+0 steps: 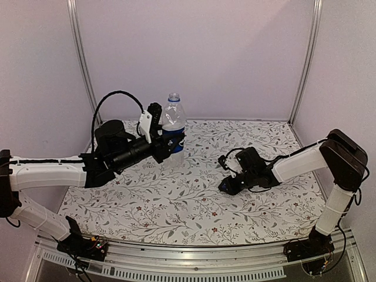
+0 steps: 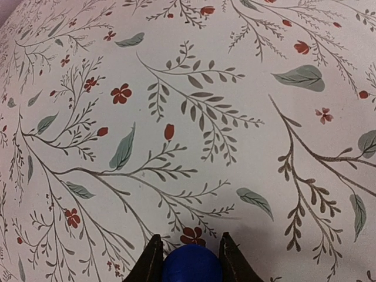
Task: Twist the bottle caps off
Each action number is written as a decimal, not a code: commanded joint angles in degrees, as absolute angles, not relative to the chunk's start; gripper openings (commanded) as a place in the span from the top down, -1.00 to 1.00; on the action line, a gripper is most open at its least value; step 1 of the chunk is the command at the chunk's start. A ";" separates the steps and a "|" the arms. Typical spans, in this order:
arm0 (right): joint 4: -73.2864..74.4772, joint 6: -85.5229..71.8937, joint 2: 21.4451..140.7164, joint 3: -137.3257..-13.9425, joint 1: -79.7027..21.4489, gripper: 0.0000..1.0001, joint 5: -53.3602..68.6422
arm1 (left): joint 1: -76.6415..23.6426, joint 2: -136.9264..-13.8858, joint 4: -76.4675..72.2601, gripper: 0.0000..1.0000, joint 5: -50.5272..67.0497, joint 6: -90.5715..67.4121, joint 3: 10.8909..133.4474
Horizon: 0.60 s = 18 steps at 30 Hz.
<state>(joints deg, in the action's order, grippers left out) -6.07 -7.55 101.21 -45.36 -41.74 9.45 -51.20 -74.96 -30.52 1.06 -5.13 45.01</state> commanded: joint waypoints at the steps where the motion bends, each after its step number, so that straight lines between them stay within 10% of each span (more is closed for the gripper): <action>1: -6.83 -6.93 102.89 -46.67 -42.07 0.35 7.88 | -51.17 -74.88 -30.15 0.17 1.15 -4.08 45.13; 18: 4.29 -6.67 80.79 -52.64 -41.39 -0.69 12.24 | -51.94 -76.39 -29.24 0.13 3.66 -3.37 45.99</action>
